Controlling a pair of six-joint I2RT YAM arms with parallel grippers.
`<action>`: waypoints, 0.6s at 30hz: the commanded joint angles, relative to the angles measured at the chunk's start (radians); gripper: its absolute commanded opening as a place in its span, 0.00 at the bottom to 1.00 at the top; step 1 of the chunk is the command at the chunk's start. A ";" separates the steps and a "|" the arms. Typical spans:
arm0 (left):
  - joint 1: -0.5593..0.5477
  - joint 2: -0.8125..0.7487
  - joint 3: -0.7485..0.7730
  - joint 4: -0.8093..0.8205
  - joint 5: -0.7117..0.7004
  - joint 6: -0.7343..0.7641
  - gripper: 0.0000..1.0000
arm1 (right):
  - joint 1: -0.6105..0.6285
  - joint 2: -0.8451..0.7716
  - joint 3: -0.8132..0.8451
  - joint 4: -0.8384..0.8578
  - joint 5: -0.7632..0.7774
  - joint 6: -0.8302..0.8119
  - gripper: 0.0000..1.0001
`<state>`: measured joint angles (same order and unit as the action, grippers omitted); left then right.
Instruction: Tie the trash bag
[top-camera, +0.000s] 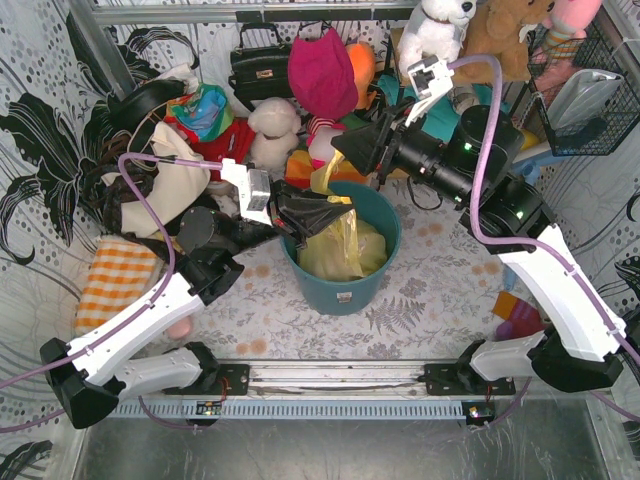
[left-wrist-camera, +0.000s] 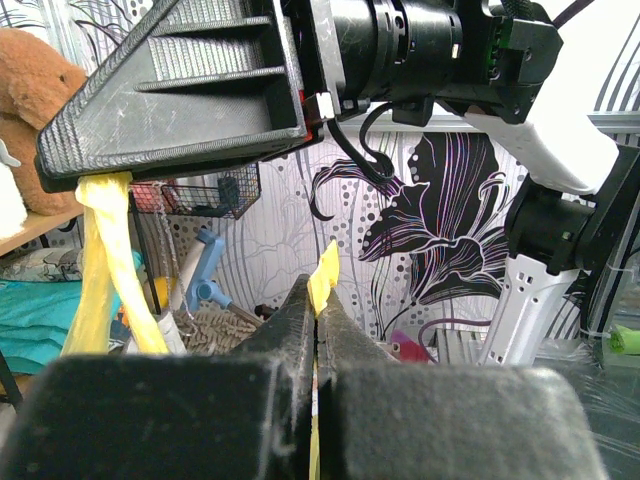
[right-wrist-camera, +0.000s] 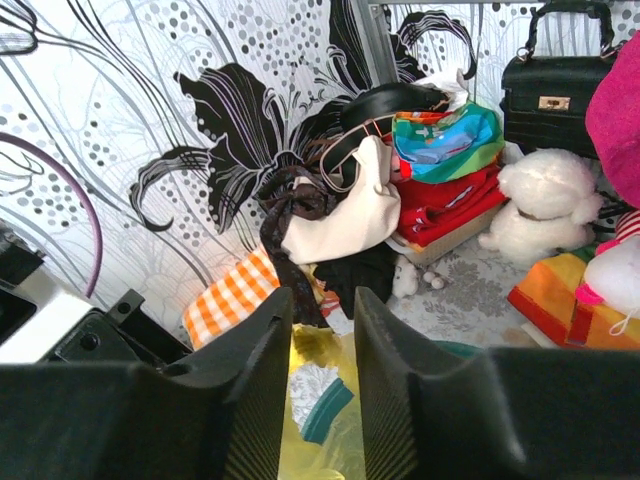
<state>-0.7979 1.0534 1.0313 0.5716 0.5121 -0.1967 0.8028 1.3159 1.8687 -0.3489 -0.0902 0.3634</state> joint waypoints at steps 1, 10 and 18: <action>0.002 -0.002 0.001 0.033 0.007 0.002 0.00 | 0.004 0.005 0.040 -0.025 -0.020 -0.020 0.33; 0.001 -0.002 0.001 0.031 0.009 0.002 0.00 | 0.005 0.002 0.062 -0.087 -0.040 -0.034 0.44; 0.001 0.002 0.003 0.034 0.011 0.000 0.00 | 0.004 0.012 0.076 -0.109 -0.048 -0.039 0.41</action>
<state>-0.7979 1.0546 1.0313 0.5716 0.5137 -0.1967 0.8028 1.3231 1.9041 -0.4511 -0.1143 0.3466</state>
